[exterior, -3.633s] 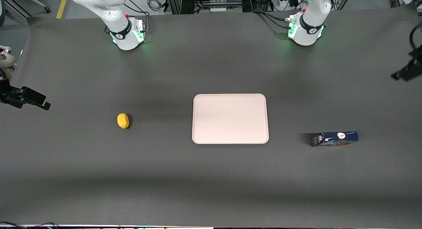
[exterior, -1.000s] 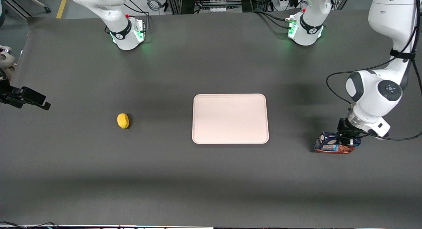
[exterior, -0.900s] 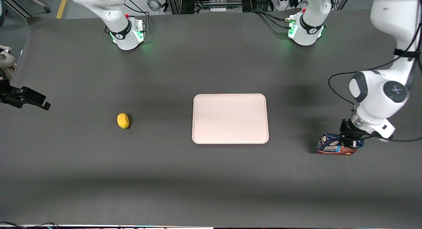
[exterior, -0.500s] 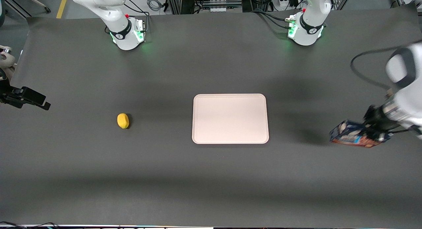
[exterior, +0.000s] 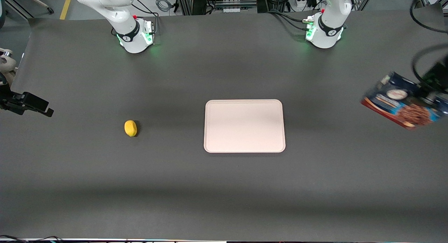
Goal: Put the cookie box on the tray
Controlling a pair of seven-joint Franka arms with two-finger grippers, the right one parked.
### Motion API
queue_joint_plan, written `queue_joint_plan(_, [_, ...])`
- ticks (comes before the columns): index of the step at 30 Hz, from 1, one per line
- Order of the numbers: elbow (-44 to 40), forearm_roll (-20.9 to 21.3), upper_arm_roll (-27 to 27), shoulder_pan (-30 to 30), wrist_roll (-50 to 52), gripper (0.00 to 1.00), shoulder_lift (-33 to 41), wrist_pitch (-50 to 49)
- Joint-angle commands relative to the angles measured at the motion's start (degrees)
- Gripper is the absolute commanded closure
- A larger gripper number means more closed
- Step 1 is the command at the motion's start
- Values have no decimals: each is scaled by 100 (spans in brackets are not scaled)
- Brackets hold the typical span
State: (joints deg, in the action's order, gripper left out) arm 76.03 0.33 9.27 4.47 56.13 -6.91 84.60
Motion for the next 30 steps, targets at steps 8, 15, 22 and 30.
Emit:
queue_joint_plan(8, [-19,-59,2245,-69,-497,100,-363,-243])
queue_joint_plan(15, [1281,-59,2826,-121,-1024,100,-487,855])
queue_joint_plan(22, [2328,19,2853,-157,-1973,100,-926,1919])
queue_joint_plan(30, [3269,476,2782,-121,-2413,100,-1259,3299])
